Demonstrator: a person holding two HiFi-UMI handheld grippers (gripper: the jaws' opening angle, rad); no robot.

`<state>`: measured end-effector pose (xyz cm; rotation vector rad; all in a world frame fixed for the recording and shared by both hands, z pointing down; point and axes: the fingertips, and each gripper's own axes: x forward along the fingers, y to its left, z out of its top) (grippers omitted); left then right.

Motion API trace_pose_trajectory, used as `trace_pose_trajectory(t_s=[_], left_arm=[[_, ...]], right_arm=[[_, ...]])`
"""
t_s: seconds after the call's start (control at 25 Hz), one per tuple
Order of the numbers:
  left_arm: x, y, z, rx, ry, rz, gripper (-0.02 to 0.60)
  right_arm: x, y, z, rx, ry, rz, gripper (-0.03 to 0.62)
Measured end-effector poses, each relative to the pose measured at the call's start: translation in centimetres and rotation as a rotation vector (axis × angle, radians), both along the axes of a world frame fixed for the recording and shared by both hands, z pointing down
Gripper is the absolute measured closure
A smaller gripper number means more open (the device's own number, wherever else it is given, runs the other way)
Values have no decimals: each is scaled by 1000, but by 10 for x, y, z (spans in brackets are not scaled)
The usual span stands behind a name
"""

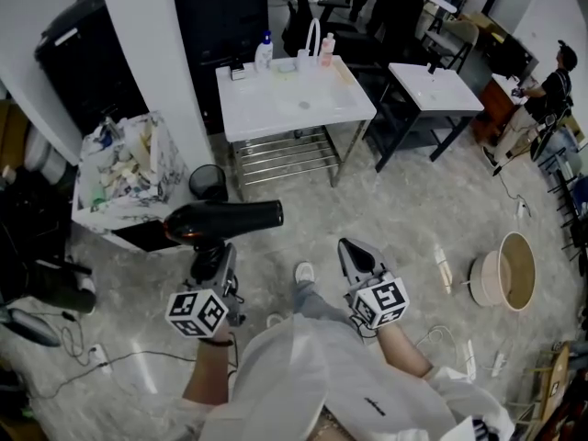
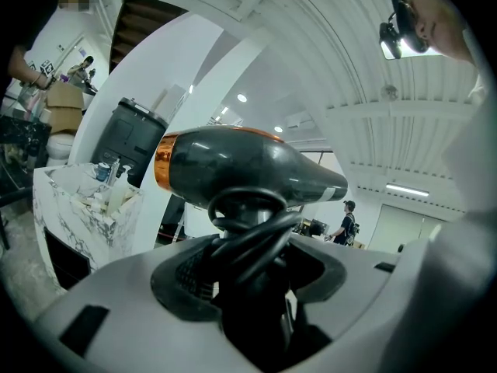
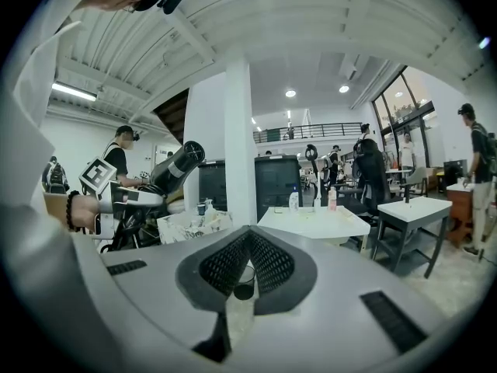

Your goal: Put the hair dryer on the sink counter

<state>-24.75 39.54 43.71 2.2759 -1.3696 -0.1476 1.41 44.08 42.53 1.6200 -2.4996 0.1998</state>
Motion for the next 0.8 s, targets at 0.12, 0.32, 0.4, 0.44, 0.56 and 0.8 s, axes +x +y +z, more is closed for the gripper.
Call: trace_pose_trajectory(t_s=[0.12, 0.32, 0.4, 0.44, 0.56, 0.8], left_arm=[[0, -2, -3, 7, -10, -1, 330], [0, -10, -4, 18, -17, -8, 330], [2, -14, -3, 12, -20, -8, 330], [4, -16, -1, 8, -22, -7, 330], [11, -26, 3, 2, -31, -2, 330], [29, -57, 9, -16, -45, 3, 330]], right_arm=[[-5, -4, 1, 4, -6, -14, 577], [-12, -19, 2, 14, -11, -38, 577], [-12, -25, 1, 15, -12, -45, 577], [-11, -28, 2, 15, -14, -47, 577], [-8, -38, 7, 11, -17, -49, 577], [4, -67, 18, -11, -33, -59, 577]])
